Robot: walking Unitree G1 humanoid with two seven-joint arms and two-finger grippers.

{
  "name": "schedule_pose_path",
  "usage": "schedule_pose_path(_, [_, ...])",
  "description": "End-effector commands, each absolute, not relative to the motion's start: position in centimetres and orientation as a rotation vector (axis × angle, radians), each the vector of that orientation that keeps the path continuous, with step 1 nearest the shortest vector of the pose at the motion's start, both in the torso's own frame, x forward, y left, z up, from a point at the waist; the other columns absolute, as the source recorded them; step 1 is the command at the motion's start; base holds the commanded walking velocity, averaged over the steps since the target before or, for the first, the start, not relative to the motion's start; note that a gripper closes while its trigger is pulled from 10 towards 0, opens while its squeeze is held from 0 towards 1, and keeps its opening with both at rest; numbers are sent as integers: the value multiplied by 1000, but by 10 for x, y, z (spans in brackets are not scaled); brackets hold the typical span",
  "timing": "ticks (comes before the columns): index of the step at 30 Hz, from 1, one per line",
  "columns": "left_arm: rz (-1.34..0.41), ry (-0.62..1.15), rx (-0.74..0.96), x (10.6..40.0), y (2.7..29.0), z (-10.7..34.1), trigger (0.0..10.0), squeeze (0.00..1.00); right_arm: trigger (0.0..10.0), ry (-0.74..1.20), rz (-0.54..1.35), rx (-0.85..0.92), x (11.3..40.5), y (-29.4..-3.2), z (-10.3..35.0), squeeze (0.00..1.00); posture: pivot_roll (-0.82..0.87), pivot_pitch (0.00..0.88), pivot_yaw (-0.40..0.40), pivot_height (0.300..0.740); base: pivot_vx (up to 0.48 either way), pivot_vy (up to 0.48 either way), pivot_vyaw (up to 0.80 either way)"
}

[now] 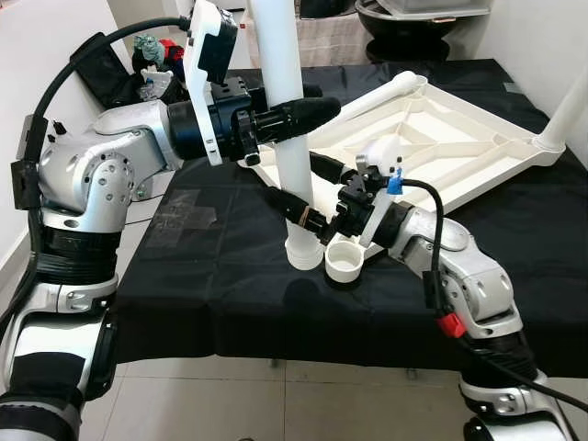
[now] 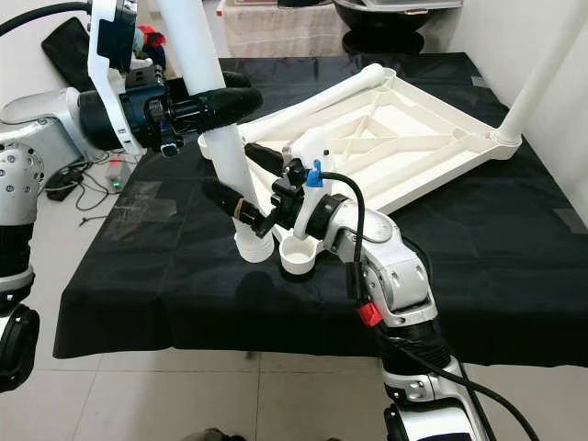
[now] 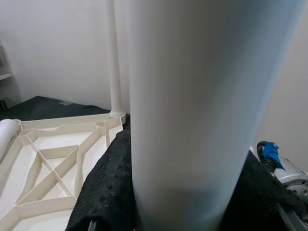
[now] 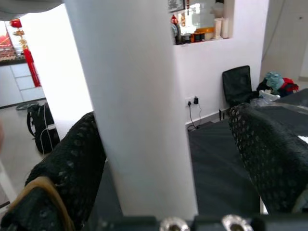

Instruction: Building children table

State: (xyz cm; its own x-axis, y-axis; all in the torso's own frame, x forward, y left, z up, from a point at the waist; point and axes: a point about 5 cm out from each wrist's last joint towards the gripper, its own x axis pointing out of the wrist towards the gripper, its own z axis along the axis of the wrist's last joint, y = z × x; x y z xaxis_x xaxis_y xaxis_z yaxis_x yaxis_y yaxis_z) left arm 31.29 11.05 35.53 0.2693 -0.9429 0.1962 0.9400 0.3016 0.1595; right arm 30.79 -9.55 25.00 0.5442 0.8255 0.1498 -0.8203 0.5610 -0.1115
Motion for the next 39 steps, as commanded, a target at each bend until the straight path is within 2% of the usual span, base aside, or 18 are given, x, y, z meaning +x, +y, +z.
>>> schedule_pose_path(1, [-1276,-275,27,311,110,359,0,0,10000,-169,1069,-121,303,-76,244,0,-10,76,65,740,0,0,0])
schedule_pose_path(6, [-1278,-279,25,311,109,360,0,0,10000,-107,1091,-195,303,-65,229,0,-9,79,65,740,0,0,0])
schedule_pose_path(9, [-1282,-281,21,311,108,361,0,0,10000,-81,1007,-205,315,-62,226,0,-8,81,66,740,0,0,0])
schedule_pose_path(21, [-1295,-287,9,309,104,361,0,0,10000,-93,935,-146,325,-57,233,0,-11,83,62,740,0,0,0])
schedule_pose_path(22, [-1297,-287,8,309,104,360,0,0,3686,-100,942,-122,324,-55,234,0,-11,83,63,740,0,0,0])
schedule_pose_path(23, [-1297,-287,8,309,104,360,0,0,3686,-100,942,-122,324,-55,234,0,-11,83,63,740,0,0,0])
schedule_pose_path(24, [-1298,-287,7,309,104,360,0,0,2039,-102,945,-116,324,-55,234,0,-11,83,62,740,0,0,0])
schedule_pose_path(25, [-1298,-287,7,309,104,360,0,0,2039,-102,945,-116,324,-55,234,0,-11,83,62,740,0,0,0])
schedule_pose_path(26, [-1299,-287,5,309,104,360,0,0,0,-105,953,-106,323,-53,234,0,-12,82,63,740,0,0,0])
schedule_pose_path(39, [-1307,-297,-7,307,100,361,0,0,0,-107,960,-69,322,-46,236,0,-12,76,61,740,0,0,0])
